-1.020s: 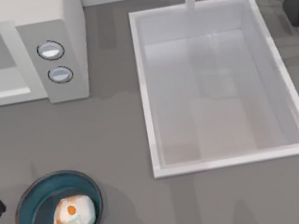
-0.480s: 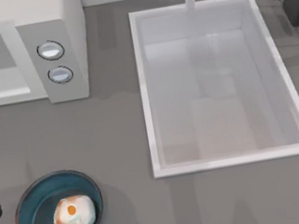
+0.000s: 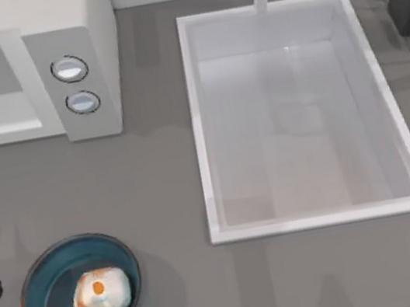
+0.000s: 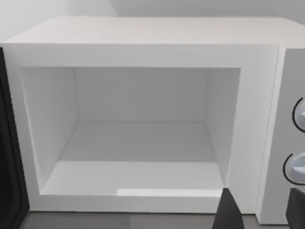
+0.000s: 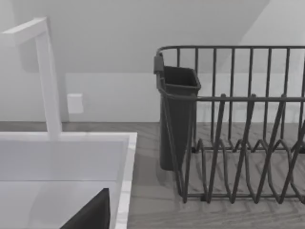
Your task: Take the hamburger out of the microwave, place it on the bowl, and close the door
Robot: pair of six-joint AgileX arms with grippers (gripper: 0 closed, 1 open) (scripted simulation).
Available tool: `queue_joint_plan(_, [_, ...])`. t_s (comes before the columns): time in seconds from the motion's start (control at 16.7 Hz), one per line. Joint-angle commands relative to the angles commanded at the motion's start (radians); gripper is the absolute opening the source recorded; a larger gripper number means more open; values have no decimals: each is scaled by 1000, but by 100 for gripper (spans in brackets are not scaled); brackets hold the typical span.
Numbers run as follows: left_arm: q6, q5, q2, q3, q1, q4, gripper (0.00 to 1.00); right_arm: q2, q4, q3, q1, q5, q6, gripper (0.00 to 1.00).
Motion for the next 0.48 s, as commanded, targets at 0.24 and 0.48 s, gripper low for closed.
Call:
queue_joint_plan(0.24, [0,0,0,0,0,0,0,0,0,0,0,0,0,100])
queue_joint_plan(0.48, [0,0,0,0,0,0,0,0,0,0,0,0,0,100])
